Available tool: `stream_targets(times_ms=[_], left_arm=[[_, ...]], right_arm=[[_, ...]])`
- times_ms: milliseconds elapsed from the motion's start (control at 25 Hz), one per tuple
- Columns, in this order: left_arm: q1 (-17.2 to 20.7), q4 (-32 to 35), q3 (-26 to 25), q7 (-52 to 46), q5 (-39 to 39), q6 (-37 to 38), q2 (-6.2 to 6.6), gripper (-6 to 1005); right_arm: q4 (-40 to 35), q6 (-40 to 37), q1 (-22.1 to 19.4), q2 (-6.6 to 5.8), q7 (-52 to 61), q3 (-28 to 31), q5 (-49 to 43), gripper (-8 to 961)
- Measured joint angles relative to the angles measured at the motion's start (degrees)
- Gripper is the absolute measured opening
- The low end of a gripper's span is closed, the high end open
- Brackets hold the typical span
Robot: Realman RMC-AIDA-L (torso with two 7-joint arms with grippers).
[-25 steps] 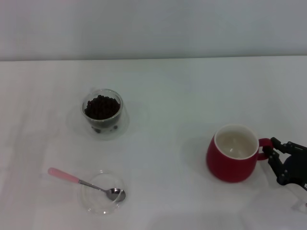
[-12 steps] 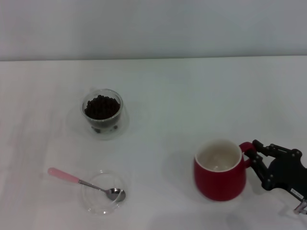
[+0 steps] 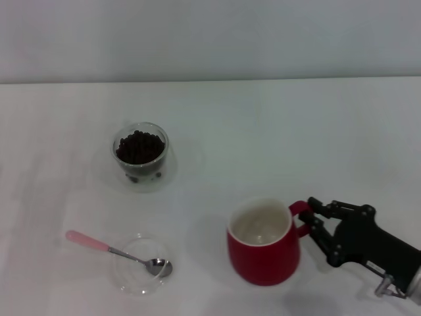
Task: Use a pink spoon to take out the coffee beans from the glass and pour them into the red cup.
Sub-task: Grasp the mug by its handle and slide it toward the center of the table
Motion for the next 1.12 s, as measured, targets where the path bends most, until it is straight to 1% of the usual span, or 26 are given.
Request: stream_targets(times_ms=[80,160,280,400,440,520,600,1120], left_arm=[[0.0,0.0,0.0,0.0,0.03,-0.22,-0.04,666],[0.05,0.0,0.0,0.0,0.04,-0.27,-0.08,666],[0.25,-0.07,-0.06,0.0,-0.02,-0.26,-0.1,666],[0.57,-0.09,-0.27,0.0,-0.06,-0.26,0.0,666],[0.63,-0.09,-0.33,0.0,-0.06,-0.21,0.03,665],[0.64,-0.04,-0.36,0.0,-0.07,-0.02,0.07,665],[0.64,0.12,-0.36,0.0,-0.08,0.11,0.11,665],[0.55,0.64,-0.35,0.0,-0.1,-0.23,0.33,665]], right_arm=[[1.0,0.38,1.11,0.0,-0.31,2.9,-3.58,183],[2.5,0.99,2.24,0.0,-1.72,7.8,-8.57,183],[5.73,3.71,4.08,0.0,-5.58,18.99,-18.37,182],[7.02,6.94,5.02,0.0,-7.59,28.82,-28.06,182],[7.1,7.41,4.99,0.0,-7.73,31.71,-30.71,182],[7.14,7.55,4.81,-0.03,-7.78,34.52,-33.54,182],[7.14,7.5,4.67,-0.12,-7.79,35.35,-34.37,182],[5.93,7.29,4.1,-0.49,-7.83,35.56,-34.48,190]])
